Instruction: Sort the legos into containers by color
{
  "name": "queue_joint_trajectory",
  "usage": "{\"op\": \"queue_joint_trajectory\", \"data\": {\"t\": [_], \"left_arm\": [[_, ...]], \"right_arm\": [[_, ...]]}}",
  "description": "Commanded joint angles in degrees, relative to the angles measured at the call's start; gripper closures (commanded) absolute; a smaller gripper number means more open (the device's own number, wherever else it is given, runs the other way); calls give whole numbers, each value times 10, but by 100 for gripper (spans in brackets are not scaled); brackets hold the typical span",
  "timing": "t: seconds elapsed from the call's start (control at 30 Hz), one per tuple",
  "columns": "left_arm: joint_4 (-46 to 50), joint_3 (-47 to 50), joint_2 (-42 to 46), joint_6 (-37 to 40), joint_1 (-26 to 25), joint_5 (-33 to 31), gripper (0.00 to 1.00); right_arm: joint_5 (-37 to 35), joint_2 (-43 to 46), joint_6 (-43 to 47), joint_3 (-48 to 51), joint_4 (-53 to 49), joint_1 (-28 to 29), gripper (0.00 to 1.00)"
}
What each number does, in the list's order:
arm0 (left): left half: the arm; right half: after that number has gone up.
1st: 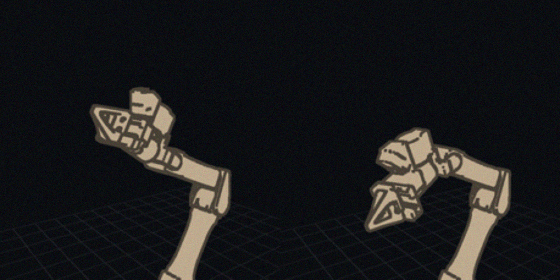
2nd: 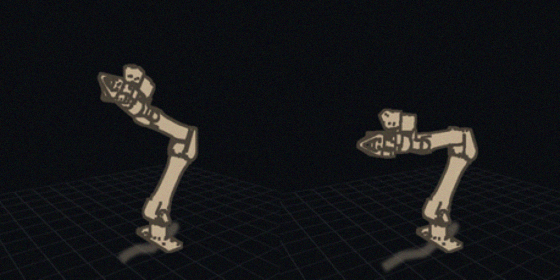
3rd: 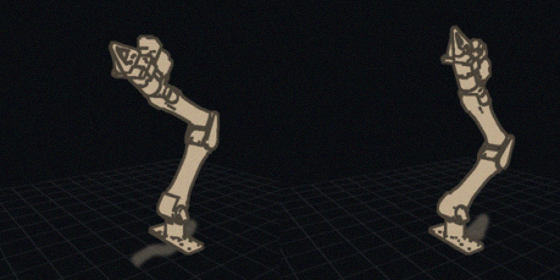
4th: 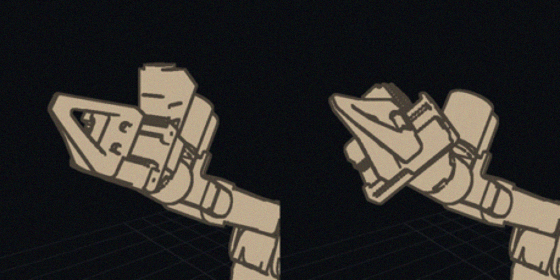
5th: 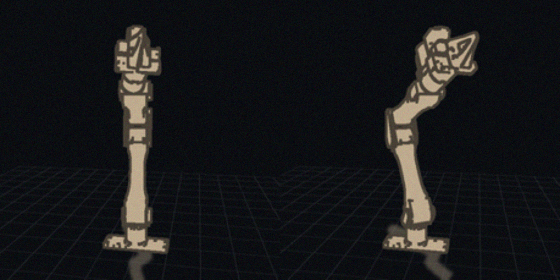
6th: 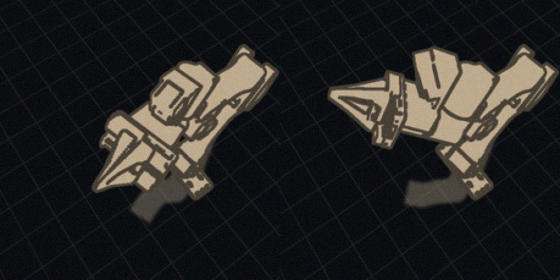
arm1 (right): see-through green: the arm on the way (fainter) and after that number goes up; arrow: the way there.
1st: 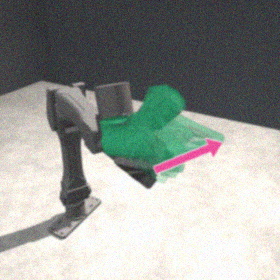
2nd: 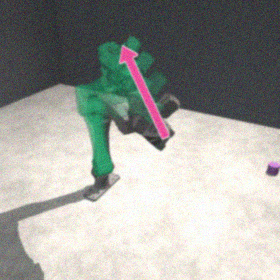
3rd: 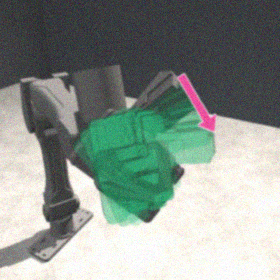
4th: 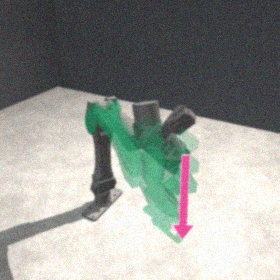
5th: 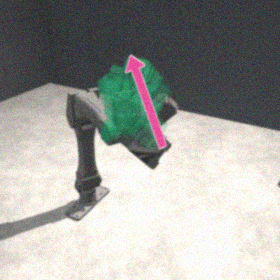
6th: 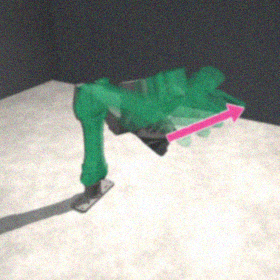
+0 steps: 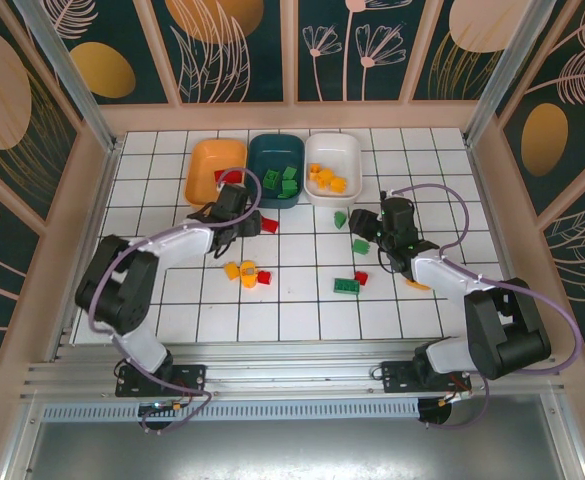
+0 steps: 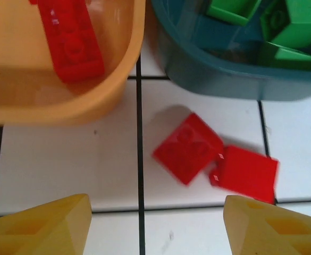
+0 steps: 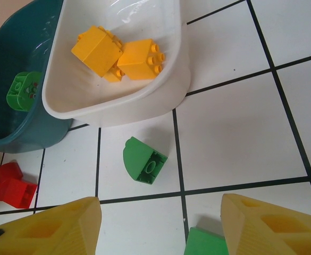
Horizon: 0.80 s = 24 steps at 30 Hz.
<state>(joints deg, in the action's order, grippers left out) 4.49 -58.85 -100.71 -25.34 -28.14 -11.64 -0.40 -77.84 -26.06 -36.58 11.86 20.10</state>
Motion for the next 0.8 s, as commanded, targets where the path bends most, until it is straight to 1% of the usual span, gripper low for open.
{"op": "queue_joint_trajectory", "data": {"t": [0.0, 0.13, 0.2, 0.37, 0.6, 0.77], "left_arm": [[-29, -29, -44, 36, -1, -32, 36], [-72, -29, -69, 54, -1, -19, 37], [-79, -32, -77, 57, -1, -23, 37], [-109, -34, -95, 77, -1, -4, 36], [-119, -45, -131, 82, -1, 19, 38], [-117, -28, -121, 69, -1, 49, 43]], "right_arm": [[-22, -4, -4, 4, 15, 5, 38], [-26, -1, -1, 4, 14, 5, 38], [-25, -2, 0, 3, 14, 4, 38], [-17, -9, 0, 1, 15, 4, 38], [-17, -14, 1, -3, 14, 5, 38], [-17, -18, 1, -3, 15, 5, 38]]}}
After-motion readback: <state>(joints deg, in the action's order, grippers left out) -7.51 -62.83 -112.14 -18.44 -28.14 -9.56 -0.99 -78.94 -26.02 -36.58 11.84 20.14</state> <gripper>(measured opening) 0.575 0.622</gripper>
